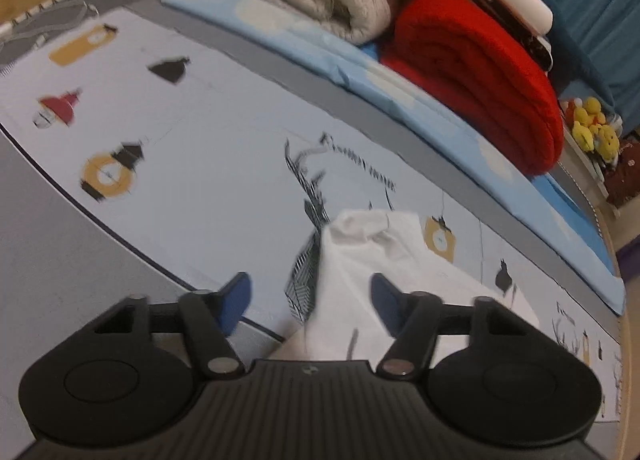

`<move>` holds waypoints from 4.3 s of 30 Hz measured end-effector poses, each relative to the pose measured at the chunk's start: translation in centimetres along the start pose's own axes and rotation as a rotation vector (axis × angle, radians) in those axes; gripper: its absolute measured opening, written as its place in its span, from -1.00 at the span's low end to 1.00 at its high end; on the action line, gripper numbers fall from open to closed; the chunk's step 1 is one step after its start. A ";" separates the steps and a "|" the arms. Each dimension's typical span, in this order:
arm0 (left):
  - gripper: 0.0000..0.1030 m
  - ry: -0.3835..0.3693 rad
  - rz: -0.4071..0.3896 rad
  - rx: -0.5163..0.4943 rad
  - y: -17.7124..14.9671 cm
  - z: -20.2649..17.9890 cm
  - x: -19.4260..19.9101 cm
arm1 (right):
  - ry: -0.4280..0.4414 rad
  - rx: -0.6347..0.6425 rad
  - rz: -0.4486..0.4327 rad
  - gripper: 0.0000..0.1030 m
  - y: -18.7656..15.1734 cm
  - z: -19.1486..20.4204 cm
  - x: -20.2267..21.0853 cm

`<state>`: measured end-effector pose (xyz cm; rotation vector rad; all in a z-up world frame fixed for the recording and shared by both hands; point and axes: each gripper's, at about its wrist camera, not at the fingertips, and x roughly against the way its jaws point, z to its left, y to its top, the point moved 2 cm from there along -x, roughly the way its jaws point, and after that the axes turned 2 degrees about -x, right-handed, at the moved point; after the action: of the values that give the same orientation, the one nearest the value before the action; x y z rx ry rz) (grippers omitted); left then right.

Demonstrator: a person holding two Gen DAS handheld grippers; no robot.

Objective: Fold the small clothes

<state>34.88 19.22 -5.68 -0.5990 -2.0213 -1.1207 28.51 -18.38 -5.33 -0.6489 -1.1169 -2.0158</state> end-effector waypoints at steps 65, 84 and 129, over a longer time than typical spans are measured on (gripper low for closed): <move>-0.80 -0.023 0.122 -0.238 0.0 -3.2 -10.1 | -0.303 -0.021 -0.070 -0.71 9.9 -13.0 -8.6; -0.35 0.078 0.173 -0.396 -1.7 -5.7 -9.4 | -0.448 0.028 -0.021 -0.07 9.8 -13.3 -8.9; 0.52 -0.027 -0.160 -0.433 -23.3 0.5 18.1 | -0.344 0.261 -0.372 0.04 -11.2 -12.0 20.9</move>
<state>7.41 8.57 -3.69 -0.6745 -1.8816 -1.6763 6.00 -32.10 -1.93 -0.7080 -1.7831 -2.0525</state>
